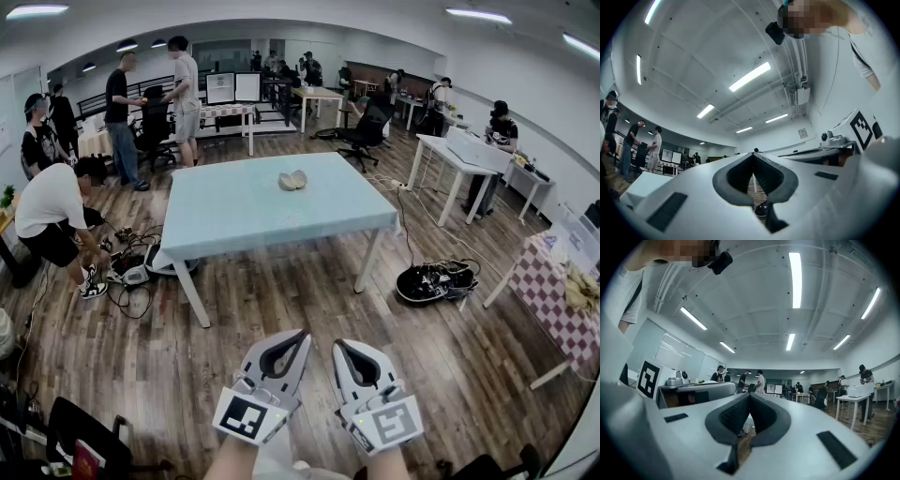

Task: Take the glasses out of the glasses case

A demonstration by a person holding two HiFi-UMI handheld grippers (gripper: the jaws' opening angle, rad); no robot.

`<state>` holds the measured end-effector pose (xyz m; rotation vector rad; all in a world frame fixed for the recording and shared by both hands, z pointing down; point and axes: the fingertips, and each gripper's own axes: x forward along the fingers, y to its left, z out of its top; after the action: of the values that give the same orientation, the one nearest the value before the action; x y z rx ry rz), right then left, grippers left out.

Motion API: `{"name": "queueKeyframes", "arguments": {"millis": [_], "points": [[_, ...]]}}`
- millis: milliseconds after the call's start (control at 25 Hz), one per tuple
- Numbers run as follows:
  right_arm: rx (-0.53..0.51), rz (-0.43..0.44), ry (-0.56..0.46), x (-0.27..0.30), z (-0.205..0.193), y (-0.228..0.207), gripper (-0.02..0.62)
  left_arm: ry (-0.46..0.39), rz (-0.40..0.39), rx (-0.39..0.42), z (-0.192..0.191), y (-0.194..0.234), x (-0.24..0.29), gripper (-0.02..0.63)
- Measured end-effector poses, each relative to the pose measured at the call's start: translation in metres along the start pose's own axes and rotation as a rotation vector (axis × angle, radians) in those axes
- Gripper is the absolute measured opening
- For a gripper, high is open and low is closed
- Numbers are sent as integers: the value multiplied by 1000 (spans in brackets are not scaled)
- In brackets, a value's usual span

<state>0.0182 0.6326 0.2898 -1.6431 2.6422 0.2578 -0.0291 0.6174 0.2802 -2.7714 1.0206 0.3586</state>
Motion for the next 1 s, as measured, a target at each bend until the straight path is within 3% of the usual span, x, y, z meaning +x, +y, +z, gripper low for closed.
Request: {"name": "queueKeyframes", "arguments": {"millis": [400,640,1000], "points": [[-47,0,7,40,1,-22,3,-14,6,-13,-9,35,33,8],[-21,15,-40,79,-1,-37,3,-2,11,-29,-26,71,60,8],[-18,21,-26,134,-13,-68,3,-25,15,-9,-34,120,103,8]]}}
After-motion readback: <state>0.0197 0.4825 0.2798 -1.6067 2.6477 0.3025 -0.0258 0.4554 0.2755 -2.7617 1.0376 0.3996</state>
